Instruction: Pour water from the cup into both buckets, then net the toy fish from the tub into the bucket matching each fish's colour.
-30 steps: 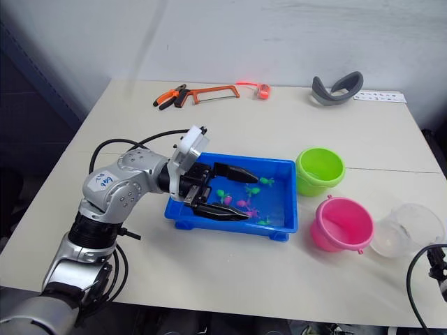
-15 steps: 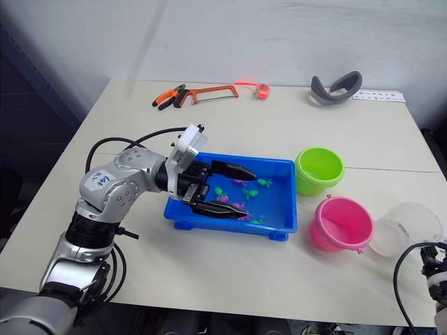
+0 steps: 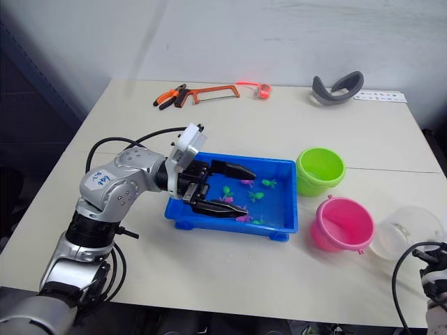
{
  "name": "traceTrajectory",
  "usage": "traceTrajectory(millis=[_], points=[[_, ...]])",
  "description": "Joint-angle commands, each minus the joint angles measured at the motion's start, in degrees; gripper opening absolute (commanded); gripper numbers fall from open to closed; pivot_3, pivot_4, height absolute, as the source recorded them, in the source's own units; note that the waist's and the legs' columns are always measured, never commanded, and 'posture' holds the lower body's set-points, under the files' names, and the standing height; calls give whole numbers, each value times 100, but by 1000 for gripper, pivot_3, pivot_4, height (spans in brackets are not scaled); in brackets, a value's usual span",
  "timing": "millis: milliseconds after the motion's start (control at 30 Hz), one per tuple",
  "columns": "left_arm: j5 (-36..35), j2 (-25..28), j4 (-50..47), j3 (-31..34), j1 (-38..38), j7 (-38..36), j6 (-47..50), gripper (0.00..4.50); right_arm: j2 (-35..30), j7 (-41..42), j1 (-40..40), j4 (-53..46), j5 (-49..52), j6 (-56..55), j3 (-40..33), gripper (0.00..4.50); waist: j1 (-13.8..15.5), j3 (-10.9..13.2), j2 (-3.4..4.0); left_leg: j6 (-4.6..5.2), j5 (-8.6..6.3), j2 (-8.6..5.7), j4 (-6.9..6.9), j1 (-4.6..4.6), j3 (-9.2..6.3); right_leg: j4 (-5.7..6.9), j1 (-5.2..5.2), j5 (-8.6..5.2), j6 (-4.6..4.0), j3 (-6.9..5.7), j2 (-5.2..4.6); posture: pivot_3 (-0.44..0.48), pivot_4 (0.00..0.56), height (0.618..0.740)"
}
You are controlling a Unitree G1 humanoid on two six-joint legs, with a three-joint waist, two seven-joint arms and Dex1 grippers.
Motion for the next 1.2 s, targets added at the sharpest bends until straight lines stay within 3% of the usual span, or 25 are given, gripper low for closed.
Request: traceTrajectory(millis=[33,300,800,1200], points=[[8,45,49,93,-94,-116,-131,4500,-149,-121,101,-730,304,13,-422,10,-1,0,0,0,0,0,0,0,0,0,0,0,0,0,0,0,150,740],[142,-15,76,-46,64,-204,-358,4500,-675,-9,806,-2192,267,513,-564,10,-7,2,13,-1,-1,4,-4,0,5,-1,-3,0,0,5,6,0,150,740],[284,-100,187,-107,82,-258,-571,4500,-933,24,1000,-2915,407,913,-768,10,13,3,12,1,-2,3,-4,-2,6,-2,-4,1,1,7,8,0,150,740],[306,-113,209,-100,91,-262,-618,4500,-1051,224,1207,-3331,-594,622,-506,10,16,3,12,1,-2,3,-4,-1,5,-2,-4,1,1,7,7,0,150,740]])
